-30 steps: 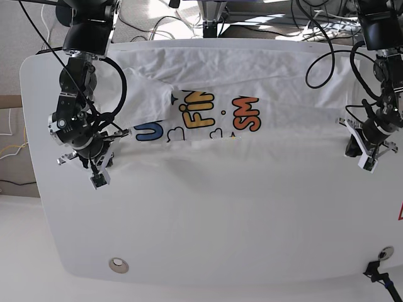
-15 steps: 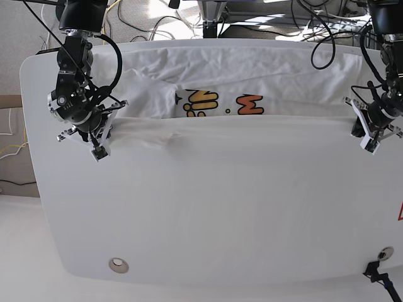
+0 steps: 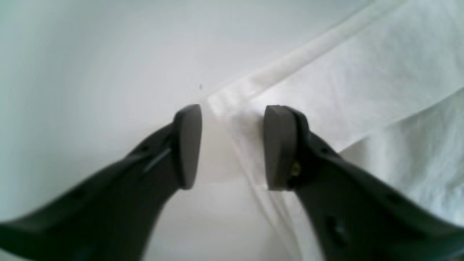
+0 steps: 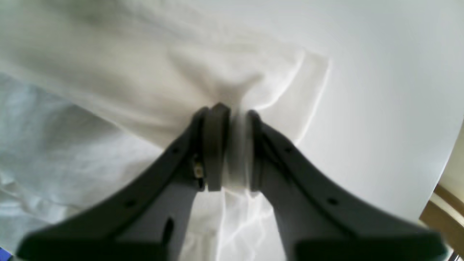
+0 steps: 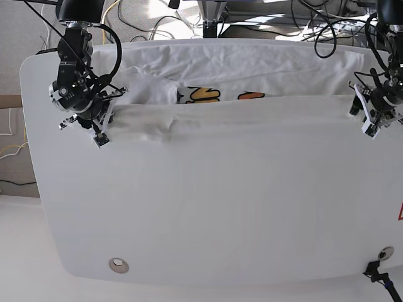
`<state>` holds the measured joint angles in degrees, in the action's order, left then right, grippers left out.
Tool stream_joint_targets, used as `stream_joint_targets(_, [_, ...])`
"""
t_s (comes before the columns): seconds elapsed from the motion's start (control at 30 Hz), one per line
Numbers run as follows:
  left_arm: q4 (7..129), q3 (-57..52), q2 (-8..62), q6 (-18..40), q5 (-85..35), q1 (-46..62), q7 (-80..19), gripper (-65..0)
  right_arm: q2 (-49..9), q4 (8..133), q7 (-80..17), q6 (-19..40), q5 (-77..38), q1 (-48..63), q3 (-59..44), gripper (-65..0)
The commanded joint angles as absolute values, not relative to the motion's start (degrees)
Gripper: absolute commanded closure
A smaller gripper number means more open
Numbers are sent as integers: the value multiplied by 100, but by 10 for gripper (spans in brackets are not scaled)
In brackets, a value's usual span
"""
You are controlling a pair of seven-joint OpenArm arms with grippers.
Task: Fold the T-shirt properly
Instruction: 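Fold the grasped fabric with both grippers toward the shoulder edge, then release the fold and reposition both grippers along the folded edge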
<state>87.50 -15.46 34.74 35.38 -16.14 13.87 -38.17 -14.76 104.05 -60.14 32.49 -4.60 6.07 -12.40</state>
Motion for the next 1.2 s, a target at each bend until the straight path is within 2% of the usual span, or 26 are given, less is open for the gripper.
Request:
stream_joint_targets(0.0, [8840, -1596, 3591, 3521, -1666, 1332, -3758, -347, -1543, 10492, -5956, 3231, -409, 567, -1279, -221])
stream_joint_targets(0.07, [8831, -1596, 3600, 3521, -1446, 1332, -3758, -352, -1543, 10492, -5956, 3240, -435, 620, -1279, -312])
stream_joint_targets(0.13, [8840, -1596, 3600, 3521, -1174, 1314, -3758, -371, -1543, 10519, -5956, 3240, -444, 620, -1297, -355])
stream_joint_targets(0.23, [8971, -1640, 3591, 3521, -1138, 1209, -3741, -398, -1552, 10695, -5956, 3240, -444, 523, -1305, -355])
stream_joint_targets(0.37, [9323, -2044, 3538, 3521, -1138, 1068, -3749, -397, -1534, 10747, -5956, 3240, -453, 163, -1305, -355])
stream_joint_targets(0.47, [9420, -2097, 3363, 3521, -1138, 1051, -3749, -397, -1288, 10571, -5956, 3240, -453, -119, -1358, -355])
stream_joint_targets(0.63, [9657, -2079, 3169, 3521, -1138, 1086, -3749, -397, -945, 9877, -5956, 3257, -453, -462, -2009, -355])
stream_joint_targets(1.1, [9640, -2070, 3160, 3521, -1130, 1226, -3749, -396, -822, 9771, -5956, 3662, -462, -233, -2018, -353])
stream_joint_targets(1.17, [9640, -2070, 3160, 3521, -1130, 1226, -3749, -396, -813, 9771, -5956, 3749, -462, -136, -2018, -331])
